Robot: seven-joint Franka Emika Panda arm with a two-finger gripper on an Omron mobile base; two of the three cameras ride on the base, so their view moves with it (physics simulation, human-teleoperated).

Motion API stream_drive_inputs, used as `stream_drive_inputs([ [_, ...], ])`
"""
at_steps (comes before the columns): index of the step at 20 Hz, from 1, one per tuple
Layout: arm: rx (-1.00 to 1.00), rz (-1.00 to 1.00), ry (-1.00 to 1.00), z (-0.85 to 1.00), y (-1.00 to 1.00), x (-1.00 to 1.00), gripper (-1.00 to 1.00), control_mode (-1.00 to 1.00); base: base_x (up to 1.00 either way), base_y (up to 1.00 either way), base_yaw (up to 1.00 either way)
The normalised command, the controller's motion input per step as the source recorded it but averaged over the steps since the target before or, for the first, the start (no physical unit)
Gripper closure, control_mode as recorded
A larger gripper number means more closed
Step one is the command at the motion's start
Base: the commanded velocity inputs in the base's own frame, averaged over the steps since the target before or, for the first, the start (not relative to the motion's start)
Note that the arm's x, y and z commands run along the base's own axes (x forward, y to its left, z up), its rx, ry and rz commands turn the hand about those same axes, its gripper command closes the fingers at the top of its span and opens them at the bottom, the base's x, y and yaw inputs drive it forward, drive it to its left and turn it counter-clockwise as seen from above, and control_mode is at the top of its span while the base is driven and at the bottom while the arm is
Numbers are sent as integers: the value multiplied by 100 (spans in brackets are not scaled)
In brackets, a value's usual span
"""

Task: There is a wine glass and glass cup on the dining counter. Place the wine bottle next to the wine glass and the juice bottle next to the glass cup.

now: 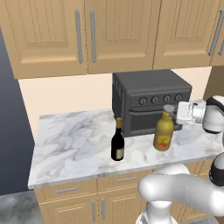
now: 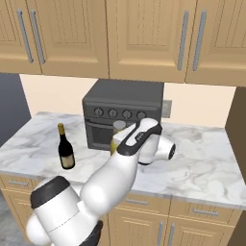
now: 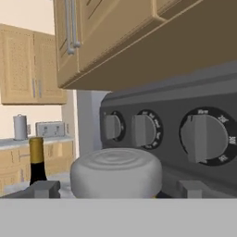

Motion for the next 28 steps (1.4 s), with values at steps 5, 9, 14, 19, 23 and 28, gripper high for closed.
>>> stream_drive_inputs([
  [5,0,1,3,-9,13,0,100,-100,0,0,0],
  [9,-2,0,3,-1,8,-5,100,-100,0,0,0],
  [14,0,0,0,46,27,-39,100,-100,0,0,0],
  [19,0,0,0,92,44,-56,100,-100,0,0,0],
  [23,0,0,0,82,42,-72,100,-100,0,0,0],
  [28,0,0,0,42,31,-76,100,-100,0,0,0],
])
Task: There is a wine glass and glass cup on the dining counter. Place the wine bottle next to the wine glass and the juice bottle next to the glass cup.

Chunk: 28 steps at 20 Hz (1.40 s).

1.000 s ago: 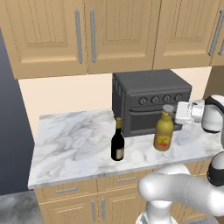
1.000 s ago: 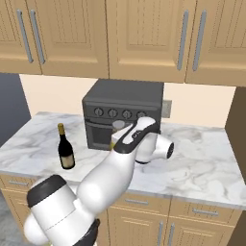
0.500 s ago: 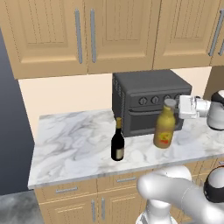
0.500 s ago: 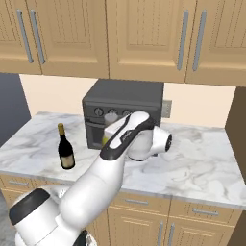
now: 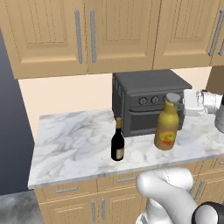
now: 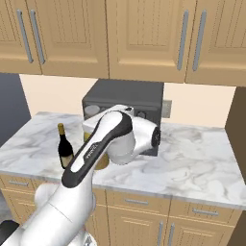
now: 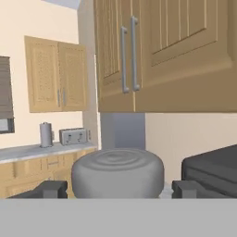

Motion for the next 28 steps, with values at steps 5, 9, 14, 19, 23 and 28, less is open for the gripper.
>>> stream_drive_inputs([
  [5,0,1,0,3,16,-60,100,-100,0,0,0],
  [9,0,0,0,0,9,-18,100,100,-29,10,1],
  [14,0,0,0,0,0,0,100,100,-78,32,26],
  [19,0,0,0,0,0,0,100,100,-23,65,72],
  [23,0,0,0,0,0,0,100,100,0,75,79],
  [28,0,0,0,0,0,0,100,100,1,64,75],
])
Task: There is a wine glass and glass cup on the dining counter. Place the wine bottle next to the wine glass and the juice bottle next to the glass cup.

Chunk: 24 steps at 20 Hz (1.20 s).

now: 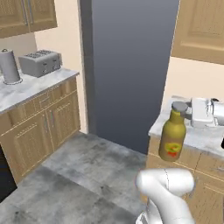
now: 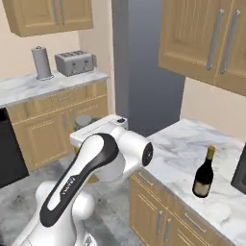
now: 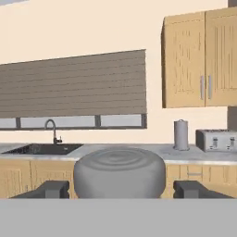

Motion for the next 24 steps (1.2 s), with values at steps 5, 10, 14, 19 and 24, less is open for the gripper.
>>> stream_drive_inputs([
  [5,0,0,0,0,0,0,100,100,8,47,72],
  [10,0,0,0,0,0,0,100,100,22,34,69],
  [14,0,0,0,0,0,0,100,100,41,14,68],
  [19,0,0,0,0,0,0,100,100,64,0,66],
  [24,0,0,0,0,0,0,100,100,80,0,61],
])
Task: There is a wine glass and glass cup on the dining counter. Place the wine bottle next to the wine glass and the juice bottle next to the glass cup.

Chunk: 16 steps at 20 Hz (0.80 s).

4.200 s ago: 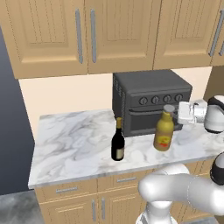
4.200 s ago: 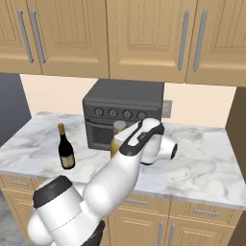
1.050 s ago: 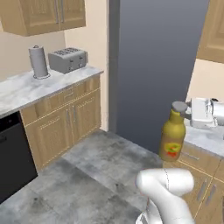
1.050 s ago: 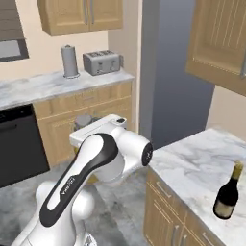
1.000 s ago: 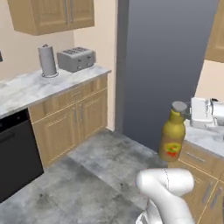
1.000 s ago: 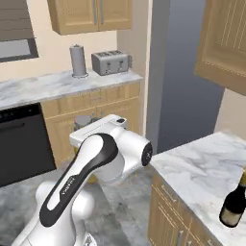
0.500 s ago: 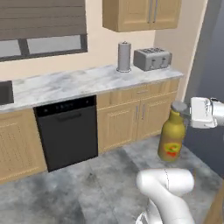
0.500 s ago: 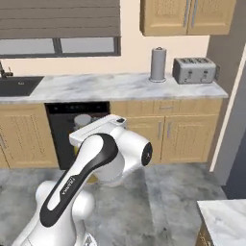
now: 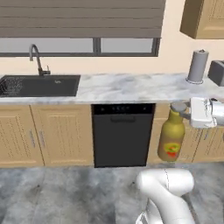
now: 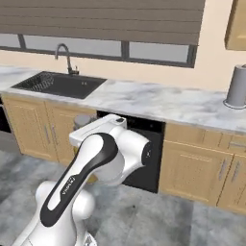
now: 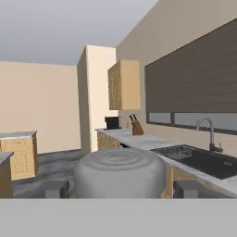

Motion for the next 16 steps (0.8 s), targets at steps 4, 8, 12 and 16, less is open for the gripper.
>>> stream_drive_inputs([
  [4,0,0,0,0,0,0,100,100,100,0,57],
  [8,0,0,0,0,0,0,100,100,97,0,60],
  [12,0,0,0,0,0,0,100,100,74,13,64],
  [16,0,0,0,0,0,0,100,100,57,46,61],
])
